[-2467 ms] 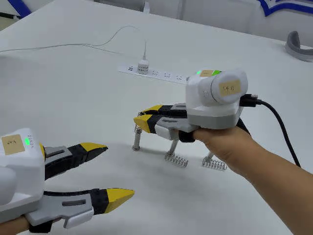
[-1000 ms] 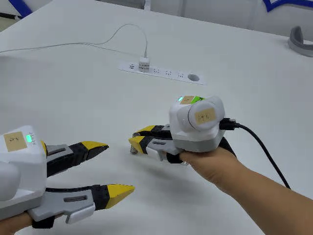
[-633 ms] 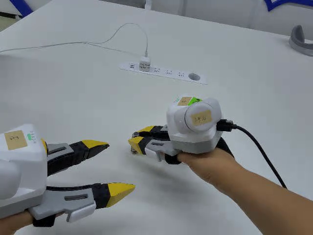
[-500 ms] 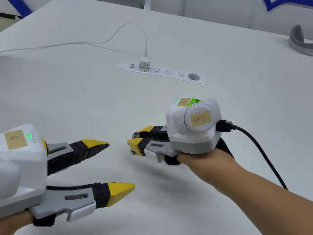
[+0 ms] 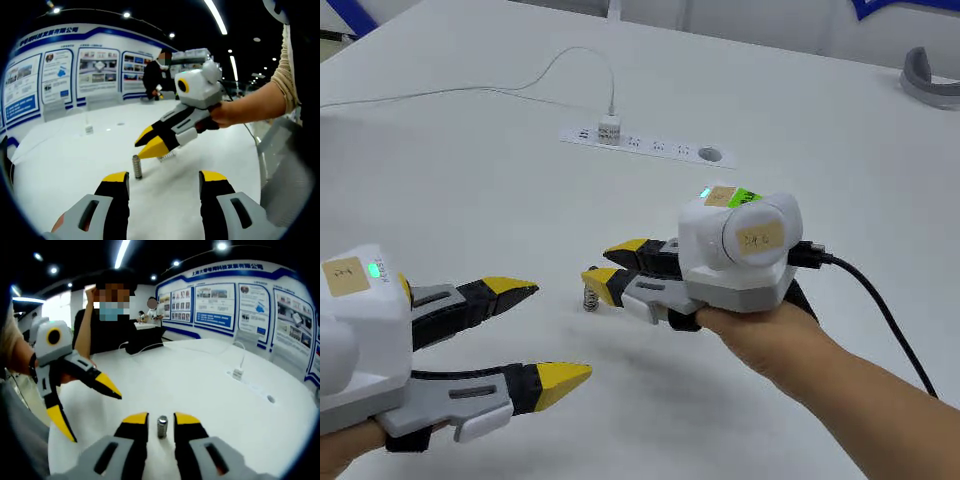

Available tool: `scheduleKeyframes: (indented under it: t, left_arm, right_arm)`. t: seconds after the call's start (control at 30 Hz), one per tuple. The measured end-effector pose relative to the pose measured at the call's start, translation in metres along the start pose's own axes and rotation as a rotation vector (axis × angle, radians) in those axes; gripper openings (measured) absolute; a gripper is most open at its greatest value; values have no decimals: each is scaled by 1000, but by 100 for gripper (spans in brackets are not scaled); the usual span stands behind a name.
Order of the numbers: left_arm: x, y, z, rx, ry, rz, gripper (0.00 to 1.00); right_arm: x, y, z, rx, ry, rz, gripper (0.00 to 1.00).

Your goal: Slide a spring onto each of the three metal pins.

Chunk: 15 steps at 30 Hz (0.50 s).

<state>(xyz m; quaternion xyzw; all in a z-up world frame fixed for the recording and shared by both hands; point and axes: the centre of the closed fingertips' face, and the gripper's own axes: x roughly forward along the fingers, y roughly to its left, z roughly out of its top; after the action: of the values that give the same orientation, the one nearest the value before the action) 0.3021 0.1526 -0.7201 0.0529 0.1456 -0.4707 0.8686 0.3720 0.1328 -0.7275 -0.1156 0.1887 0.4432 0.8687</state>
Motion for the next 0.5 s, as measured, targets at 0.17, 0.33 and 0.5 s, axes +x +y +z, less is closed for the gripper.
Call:
scheduleKeyframes:
  t: [0.17, 0.33, 0.5]
  left_arm:
    - [-1, 0, 1, 6, 3, 1, 57]
    - [-1, -3, 3, 10, 5, -1, 57]
    - [-1, -6, 4, 18, 7, -2, 57]
  right_arm:
    - [-13, 2, 1, 1, -12, -1, 21]
    - [-25, 7, 0, -4, -20, 0, 21]
    - [-38, 10, -5, -14, -16, 2, 21]
